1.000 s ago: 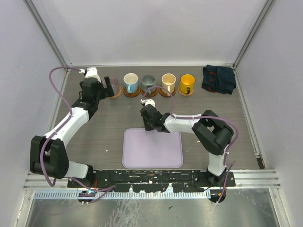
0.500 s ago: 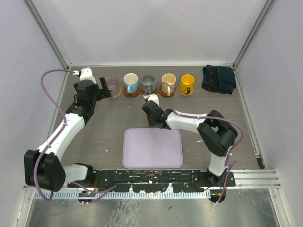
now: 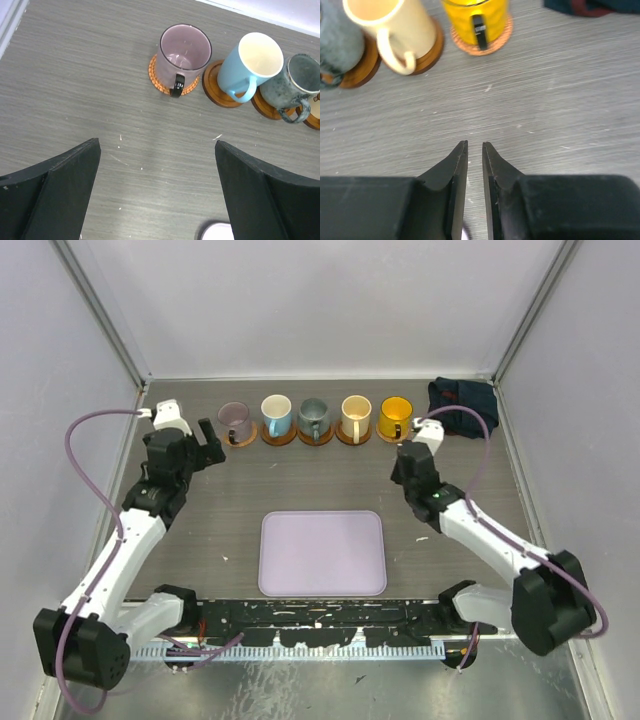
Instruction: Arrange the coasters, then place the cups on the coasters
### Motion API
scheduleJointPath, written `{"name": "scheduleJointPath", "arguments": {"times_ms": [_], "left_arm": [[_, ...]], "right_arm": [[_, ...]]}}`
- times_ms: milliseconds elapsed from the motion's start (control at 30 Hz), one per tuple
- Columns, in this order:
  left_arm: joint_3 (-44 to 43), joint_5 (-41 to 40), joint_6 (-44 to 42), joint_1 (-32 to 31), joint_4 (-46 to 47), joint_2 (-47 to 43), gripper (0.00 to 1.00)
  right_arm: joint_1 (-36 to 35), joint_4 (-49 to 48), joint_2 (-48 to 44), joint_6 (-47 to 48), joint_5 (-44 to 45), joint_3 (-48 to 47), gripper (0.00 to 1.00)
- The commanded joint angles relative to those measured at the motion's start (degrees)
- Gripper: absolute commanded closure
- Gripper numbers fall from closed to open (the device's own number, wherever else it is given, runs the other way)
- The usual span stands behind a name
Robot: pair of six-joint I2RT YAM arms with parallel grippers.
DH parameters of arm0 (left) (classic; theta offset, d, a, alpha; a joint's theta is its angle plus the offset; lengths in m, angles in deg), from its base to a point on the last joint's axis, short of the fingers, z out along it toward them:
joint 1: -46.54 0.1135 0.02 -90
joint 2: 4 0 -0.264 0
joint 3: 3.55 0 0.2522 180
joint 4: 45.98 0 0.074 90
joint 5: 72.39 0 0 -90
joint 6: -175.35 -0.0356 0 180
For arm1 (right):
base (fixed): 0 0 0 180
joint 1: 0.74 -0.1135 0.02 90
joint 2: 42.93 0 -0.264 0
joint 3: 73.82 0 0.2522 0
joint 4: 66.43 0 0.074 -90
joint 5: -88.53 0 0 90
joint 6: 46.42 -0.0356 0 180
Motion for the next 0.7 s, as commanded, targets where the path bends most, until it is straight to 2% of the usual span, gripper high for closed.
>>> {"name": "scheduleJointPath", "arguments": {"times_ms": [0, 133, 333, 667], "left_arm": [[1.4, 1.2, 0.9, 0.2, -2.1, -4.6, 0.02], [3.3, -0.2, 0.9, 0.2, -2.0, -7.3, 0.02], [4.8, -4.5, 1.5, -0.3, -2.3, -9.7, 0.02], [10.2, -16.6, 3.2, -2.0, 0.3, -15.9, 0.02]], "right_arm": [[3.8, -5.0, -8.7, -0.6, 4.6, 4.2, 0.73], [6.0, -6.0, -14.8, -0.4, 9.3, 7.3, 0.67], [6.7, -7.8, -22.6, -0.1, 15.9, 11.5, 0.62], [6.8, -10.4, -33.9, 1.8, 22.2, 18.8, 0.53]]}}
